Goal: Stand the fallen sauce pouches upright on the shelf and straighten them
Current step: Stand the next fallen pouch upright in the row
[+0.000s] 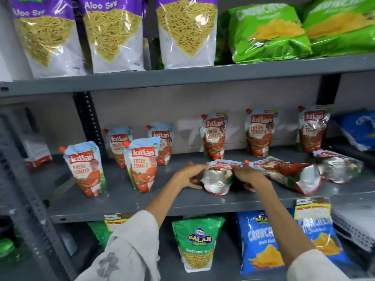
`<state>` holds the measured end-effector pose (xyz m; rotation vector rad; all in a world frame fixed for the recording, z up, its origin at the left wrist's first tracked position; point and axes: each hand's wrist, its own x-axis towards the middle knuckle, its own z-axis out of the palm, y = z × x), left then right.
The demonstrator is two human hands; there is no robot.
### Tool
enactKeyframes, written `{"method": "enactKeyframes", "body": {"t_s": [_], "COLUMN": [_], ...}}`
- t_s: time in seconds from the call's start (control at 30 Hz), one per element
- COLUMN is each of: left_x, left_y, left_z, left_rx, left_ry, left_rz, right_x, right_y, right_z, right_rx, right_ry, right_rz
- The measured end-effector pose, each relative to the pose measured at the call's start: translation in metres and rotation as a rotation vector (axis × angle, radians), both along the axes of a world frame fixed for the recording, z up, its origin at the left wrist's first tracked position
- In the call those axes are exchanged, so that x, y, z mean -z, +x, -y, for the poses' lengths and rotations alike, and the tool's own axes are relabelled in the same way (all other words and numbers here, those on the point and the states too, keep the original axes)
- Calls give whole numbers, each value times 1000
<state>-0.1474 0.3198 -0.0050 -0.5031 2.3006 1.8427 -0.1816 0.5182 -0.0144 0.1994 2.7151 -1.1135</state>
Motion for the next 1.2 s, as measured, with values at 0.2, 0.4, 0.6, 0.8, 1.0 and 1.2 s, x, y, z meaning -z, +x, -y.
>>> {"method": "enactKeyframes", "body": {"t_s": [0.2, 0.4, 0.6, 0.8, 1.0, 1.2], "left_x": [-3, 1, 2, 13, 42, 50], "left_y": [-2, 23, 36, 32, 32, 37], "left_z": [-22, -45, -49, -37, -27, -47], "left_rx": [46, -86, -266, -200, -182, -276], "left_ry": [77, 196, 28, -150, -161, -89], "left_rz": [99, -143, -464, -713, -657, -687], "right_x": [0, 5, -7, 0, 26, 25], "right_y": [-6, 0, -2, 0, -7, -6], "right_z": [-9, -19, -13, 2, 5, -2], "right_rx": [-82, -279, -537, -684, -638, -638], "right_ry": [-305, -690, -672, -655, -613, -572], "right_rz": [121, 121, -307, -550, -534, -473]}}
